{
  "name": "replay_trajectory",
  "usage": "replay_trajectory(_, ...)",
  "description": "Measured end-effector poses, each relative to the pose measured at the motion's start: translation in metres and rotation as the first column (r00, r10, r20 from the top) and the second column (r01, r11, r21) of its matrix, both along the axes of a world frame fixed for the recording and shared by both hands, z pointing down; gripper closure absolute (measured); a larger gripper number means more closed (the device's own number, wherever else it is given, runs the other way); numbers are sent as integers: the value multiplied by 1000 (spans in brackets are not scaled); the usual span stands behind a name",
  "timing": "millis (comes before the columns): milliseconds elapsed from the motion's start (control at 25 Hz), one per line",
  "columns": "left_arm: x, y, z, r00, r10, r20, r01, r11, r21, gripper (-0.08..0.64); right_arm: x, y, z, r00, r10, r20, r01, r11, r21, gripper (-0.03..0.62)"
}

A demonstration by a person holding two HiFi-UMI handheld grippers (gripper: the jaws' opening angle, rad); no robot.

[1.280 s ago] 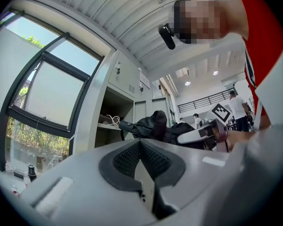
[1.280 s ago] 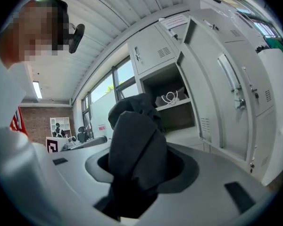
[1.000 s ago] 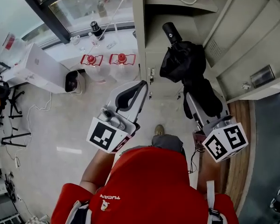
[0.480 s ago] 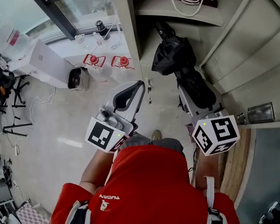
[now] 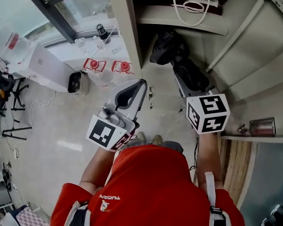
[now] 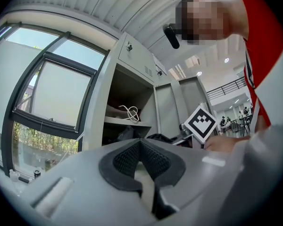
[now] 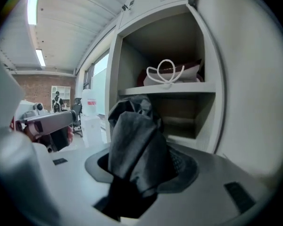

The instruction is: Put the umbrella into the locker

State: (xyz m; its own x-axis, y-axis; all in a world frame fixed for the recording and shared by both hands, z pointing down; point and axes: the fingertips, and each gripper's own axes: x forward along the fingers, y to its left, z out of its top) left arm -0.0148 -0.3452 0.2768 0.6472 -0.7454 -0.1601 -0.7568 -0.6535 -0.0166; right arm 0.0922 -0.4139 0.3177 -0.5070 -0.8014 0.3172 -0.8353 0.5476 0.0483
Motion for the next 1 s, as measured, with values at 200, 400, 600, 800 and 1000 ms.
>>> replay_trajectory(200,-5,-15,5,1000,11,-8,-11,1000,-13,555,-9,-27,11,999,-4,-42,3,1000,-22,383)
replay_trajectory(400,-9,-27,9,1000,22,-12,-23,1000,-21,555,-18,-61,23,998,-9,-64,5,999,-53,383)
replay_trajectory(600,-18,-38,14,1000,21,-13,-21,999,-37,555,-26,-93,36,996,-14,-90,5,996,-91,383)
replay_trajectory(800,-29,-47,15,1000,10,-17,-11,999,-44,555,-30,-115,47,992,-17,-127,2,993,-116,382)
replay_trajectory(1000,-33,-53,17,1000,13,-19,-13,999,-46,555,-29,-132,57,988,-11,-153,-11,990,-140,382)
